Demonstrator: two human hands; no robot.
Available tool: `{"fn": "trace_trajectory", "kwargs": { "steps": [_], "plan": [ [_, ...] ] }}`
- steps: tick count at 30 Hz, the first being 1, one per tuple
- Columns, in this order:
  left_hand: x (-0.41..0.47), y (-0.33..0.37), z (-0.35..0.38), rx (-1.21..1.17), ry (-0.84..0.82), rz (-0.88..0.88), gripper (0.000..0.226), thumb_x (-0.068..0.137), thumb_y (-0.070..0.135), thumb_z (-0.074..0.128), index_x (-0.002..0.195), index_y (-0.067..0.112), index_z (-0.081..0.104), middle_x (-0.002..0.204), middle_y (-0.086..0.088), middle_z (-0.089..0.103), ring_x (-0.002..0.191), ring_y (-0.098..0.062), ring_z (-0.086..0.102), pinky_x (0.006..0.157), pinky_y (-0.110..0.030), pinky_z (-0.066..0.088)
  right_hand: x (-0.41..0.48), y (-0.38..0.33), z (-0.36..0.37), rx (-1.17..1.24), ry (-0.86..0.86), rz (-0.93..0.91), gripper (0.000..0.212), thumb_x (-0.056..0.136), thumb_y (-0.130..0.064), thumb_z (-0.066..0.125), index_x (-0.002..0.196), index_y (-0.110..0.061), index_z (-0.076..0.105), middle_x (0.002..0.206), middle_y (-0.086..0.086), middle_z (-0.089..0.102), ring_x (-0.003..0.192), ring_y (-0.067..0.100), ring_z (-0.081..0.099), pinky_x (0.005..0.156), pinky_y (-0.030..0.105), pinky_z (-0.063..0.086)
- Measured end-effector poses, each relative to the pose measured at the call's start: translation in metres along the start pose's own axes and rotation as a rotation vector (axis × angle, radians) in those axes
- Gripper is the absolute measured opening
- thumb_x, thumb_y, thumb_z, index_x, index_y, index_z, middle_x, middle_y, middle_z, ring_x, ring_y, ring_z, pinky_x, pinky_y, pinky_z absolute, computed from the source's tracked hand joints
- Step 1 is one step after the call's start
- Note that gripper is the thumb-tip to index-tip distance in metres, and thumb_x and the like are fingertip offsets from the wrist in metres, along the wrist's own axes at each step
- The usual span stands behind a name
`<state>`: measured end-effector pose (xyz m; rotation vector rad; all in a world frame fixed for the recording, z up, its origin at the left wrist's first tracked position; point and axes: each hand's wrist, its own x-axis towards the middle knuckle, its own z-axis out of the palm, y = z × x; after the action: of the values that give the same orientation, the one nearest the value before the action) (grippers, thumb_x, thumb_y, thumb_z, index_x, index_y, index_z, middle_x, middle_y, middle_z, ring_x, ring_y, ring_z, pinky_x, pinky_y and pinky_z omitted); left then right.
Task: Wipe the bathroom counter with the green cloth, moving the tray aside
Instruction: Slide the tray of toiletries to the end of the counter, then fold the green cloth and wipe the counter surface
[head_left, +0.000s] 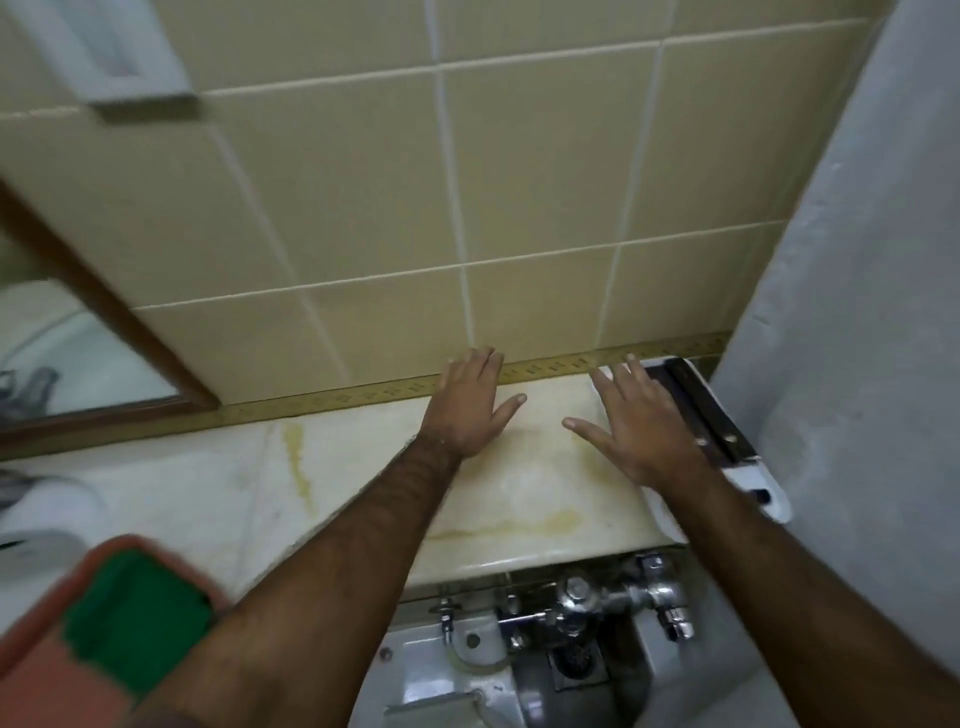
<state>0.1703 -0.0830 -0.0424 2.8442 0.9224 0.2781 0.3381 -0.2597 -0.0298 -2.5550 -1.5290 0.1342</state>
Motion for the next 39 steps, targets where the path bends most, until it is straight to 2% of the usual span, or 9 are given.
{"fn": "trace_trajectory", "kwargs": {
  "steps": [7, 13, 18, 21, 25, 28, 32, 36, 39],
  "plan": [
    [-0.121, -0.145, -0.075, 0.096, 0.088, -0.329, 0.080, 0.098, 0.065, 0.034, 0.159, 0.013, 0.026, 0.167, -0.004, 0.023, 0.156, -0.024, 0.016, 0.125, -0.049, 0.011, 0.023, -0.177, 0.011, -0.101, -0.018, -0.295, 0.102, 0.086, -0.084, 0.014, 0.163, -0.018, 0.028, 0.171, 0.014, 0.024, 0.160, 0.032, 0.012, 0.125, 0.053, 0.022],
    [-0.247, -0.262, -0.083, 0.182, -0.013, -0.639, 0.088, 0.095, 0.071, 0.026, 0.163, 0.016, 0.013, 0.171, -0.005, 0.012, 0.158, -0.025, 0.008, 0.126, -0.052, 0.009, -0.008, -0.329, 0.059, -0.011, -0.142, -0.544, 0.094, 0.094, -0.076, 0.035, 0.165, -0.016, 0.021, 0.173, 0.013, 0.017, 0.160, 0.032, 0.009, 0.127, 0.048, 0.019],
    [-0.320, -0.305, -0.065, 0.141, -0.034, -0.810, 0.077, 0.097, 0.062, 0.041, 0.153, 0.009, 0.036, 0.155, -0.013, 0.042, 0.143, -0.030, 0.038, 0.117, -0.047, 0.032, -0.045, -0.420, 0.093, -0.035, -0.350, -0.649, 0.061, 0.099, -0.057, 0.050, 0.138, -0.013, 0.062, 0.144, 0.013, 0.054, 0.133, 0.030, 0.049, 0.107, 0.042, 0.046],
    [-0.336, -0.312, -0.055, -0.009, -0.088, -0.893, 0.060, 0.096, 0.057, 0.051, 0.134, 0.011, 0.059, 0.137, -0.009, 0.058, 0.121, -0.027, 0.057, 0.103, -0.041, 0.046, -0.064, -0.453, 0.106, -0.126, -0.453, -0.582, 0.050, 0.101, -0.051, 0.053, 0.118, -0.007, 0.070, 0.117, 0.012, 0.065, 0.112, 0.031, 0.063, 0.090, 0.042, 0.054],
    [-0.335, -0.315, -0.049, -0.139, -0.066, -0.972, 0.050, 0.089, 0.048, 0.069, 0.123, 0.011, 0.068, 0.131, -0.008, 0.063, 0.118, -0.026, 0.061, 0.105, -0.037, 0.049, -0.078, -0.474, 0.117, -0.098, -0.447, -0.376, 0.035, 0.095, -0.036, 0.068, 0.117, -0.009, 0.070, 0.115, 0.011, 0.069, 0.104, 0.030, 0.070, 0.083, 0.039, 0.058],
    [-0.327, -0.316, -0.050, -0.291, -0.067, -1.043, 0.026, 0.088, 0.032, 0.075, 0.104, 0.012, 0.071, 0.109, -0.008, 0.074, 0.098, -0.026, 0.070, 0.081, -0.028, 0.049, -0.080, -0.482, 0.120, -0.012, -0.441, -0.237, 0.022, 0.093, -0.018, 0.066, 0.113, -0.010, 0.071, 0.111, 0.009, 0.072, 0.099, 0.029, 0.073, 0.079, 0.037, 0.060],
    [-0.322, -0.316, -0.056, -0.513, -0.030, -1.104, 0.012, 0.087, 0.024, 0.068, 0.080, 0.015, 0.064, 0.084, -0.001, 0.070, 0.073, -0.019, 0.063, 0.063, -0.024, 0.044, -0.081, -0.482, 0.116, 0.306, -0.421, -0.089, 0.021, 0.079, -0.020, 0.070, 0.099, -0.015, 0.071, 0.098, 0.004, 0.071, 0.090, 0.025, 0.071, 0.070, 0.032, 0.058],
    [-0.315, -0.298, -0.073, -0.774, 0.246, -1.121, 0.016, 0.081, 0.030, 0.069, 0.078, 0.015, 0.072, 0.071, 0.002, 0.073, 0.073, -0.019, 0.072, 0.053, -0.023, 0.045, -0.077, -0.471, 0.095, 0.770, -0.299, 0.046, 0.012, 0.072, -0.016, 0.076, 0.081, -0.017, 0.068, 0.071, -0.003, 0.064, 0.061, 0.011, 0.060, 0.050, 0.021, 0.049],
    [-0.288, -0.280, -0.091, -0.772, 0.348, -1.053, 0.016, 0.078, 0.035, 0.071, 0.073, 0.020, 0.067, 0.068, 0.006, 0.070, 0.066, -0.011, 0.068, 0.050, -0.021, 0.045, -0.065, -0.446, 0.076, 1.050, -0.207, 0.191, 0.011, 0.076, -0.013, 0.076, 0.084, -0.012, 0.070, 0.077, 0.004, 0.069, 0.073, 0.019, 0.071, 0.065, 0.036, 0.066]
  ]
}}
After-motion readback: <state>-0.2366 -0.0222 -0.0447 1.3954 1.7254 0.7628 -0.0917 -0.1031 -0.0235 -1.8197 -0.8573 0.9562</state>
